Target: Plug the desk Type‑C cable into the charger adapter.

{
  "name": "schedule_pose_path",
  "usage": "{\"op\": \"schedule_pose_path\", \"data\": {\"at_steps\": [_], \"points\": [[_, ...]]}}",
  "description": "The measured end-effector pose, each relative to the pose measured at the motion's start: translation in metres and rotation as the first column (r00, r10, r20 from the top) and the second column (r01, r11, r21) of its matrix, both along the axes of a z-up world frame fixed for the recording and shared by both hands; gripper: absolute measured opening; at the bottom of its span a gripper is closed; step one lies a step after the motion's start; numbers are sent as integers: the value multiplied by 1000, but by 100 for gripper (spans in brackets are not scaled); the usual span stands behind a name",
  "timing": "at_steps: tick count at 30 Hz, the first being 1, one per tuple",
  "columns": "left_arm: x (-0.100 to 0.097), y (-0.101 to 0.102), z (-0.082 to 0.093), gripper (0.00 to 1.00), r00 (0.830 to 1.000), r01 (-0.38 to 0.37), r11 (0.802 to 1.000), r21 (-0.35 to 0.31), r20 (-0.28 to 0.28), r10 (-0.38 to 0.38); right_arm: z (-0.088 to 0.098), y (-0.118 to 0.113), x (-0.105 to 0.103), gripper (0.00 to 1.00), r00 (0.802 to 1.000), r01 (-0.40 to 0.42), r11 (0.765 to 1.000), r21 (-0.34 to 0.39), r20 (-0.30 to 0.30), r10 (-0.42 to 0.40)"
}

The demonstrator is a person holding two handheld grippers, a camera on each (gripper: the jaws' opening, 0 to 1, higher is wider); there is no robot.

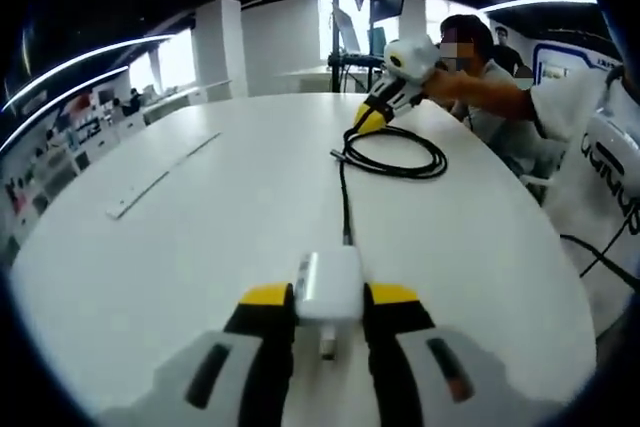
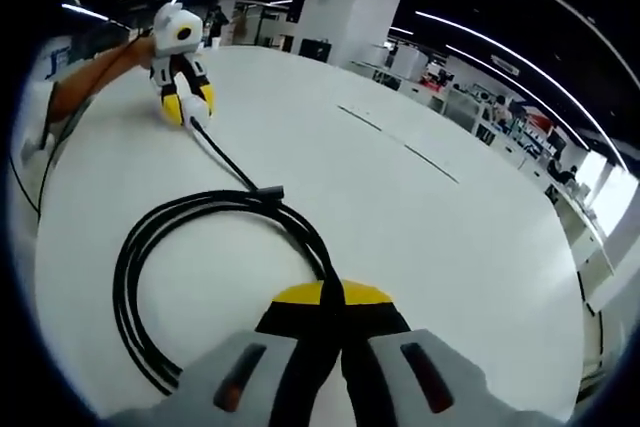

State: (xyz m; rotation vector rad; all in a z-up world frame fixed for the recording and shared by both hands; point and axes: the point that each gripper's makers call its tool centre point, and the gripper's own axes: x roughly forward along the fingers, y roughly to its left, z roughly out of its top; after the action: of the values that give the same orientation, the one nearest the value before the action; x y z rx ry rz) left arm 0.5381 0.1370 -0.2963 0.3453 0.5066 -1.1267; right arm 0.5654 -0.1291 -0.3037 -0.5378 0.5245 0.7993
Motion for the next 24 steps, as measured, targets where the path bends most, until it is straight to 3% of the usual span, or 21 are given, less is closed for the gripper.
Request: {"op": "schedule_pose_path", "data": {"at_steps": [5,12,24], "points": [[9,0,-1,26,1000,3,1000,-3,-1,-3,-2,2,9,2,1000,27,999,42,-11,-26],[29,6,-1,26,1000,-14,1000,-18,-8,14,3,1,30,2,999,38,998,47,-2,-38],[38,8,-1,26,1000,-19,1000,-16,-6,19,2,5,33,2,999,49,997,56,13,-50]]}}
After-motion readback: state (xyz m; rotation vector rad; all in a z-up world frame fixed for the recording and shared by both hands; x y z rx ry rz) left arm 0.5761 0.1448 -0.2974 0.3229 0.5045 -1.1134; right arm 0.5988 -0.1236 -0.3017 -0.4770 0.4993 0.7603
